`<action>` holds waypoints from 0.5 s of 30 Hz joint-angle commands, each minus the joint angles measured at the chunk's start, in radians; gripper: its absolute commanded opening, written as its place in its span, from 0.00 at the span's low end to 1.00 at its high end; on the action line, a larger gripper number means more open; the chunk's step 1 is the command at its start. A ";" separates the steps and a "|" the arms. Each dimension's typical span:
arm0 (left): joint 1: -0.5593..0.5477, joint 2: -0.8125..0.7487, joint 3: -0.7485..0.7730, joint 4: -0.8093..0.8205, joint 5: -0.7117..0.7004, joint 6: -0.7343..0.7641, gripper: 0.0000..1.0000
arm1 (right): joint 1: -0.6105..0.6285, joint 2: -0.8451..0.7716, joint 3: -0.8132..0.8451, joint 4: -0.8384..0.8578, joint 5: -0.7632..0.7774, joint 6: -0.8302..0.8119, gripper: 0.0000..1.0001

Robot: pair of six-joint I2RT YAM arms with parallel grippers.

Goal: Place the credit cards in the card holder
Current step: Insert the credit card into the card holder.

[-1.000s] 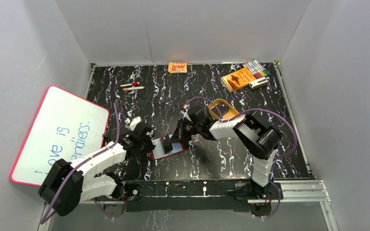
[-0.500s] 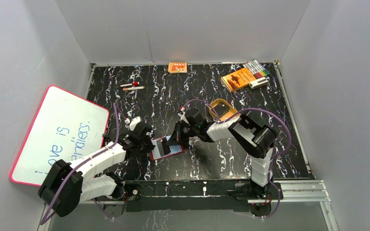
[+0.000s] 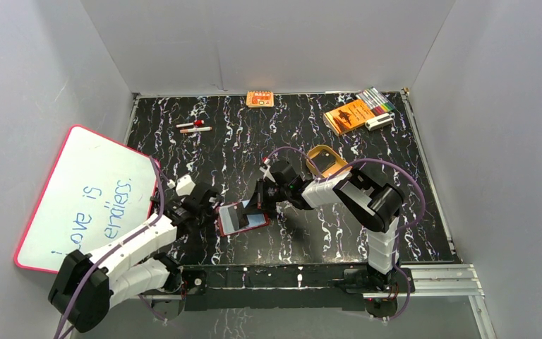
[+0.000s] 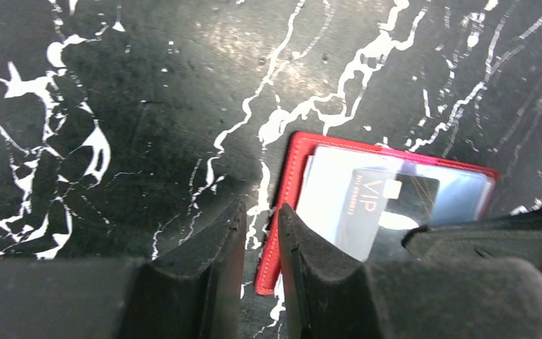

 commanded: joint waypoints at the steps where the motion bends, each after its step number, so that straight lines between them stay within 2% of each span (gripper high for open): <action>1: 0.004 0.040 0.020 -0.065 -0.091 -0.071 0.21 | 0.008 0.009 0.017 -0.002 0.021 -0.003 0.00; 5: 0.005 0.128 0.012 0.005 -0.012 -0.027 0.12 | 0.008 -0.001 0.009 -0.001 0.025 0.000 0.00; 10: 0.007 0.137 -0.023 0.119 0.069 0.028 0.04 | 0.011 -0.013 -0.007 0.002 0.029 0.003 0.00; 15: 0.007 0.194 -0.019 0.197 0.157 0.077 0.00 | 0.011 -0.033 -0.041 0.018 0.054 0.016 0.00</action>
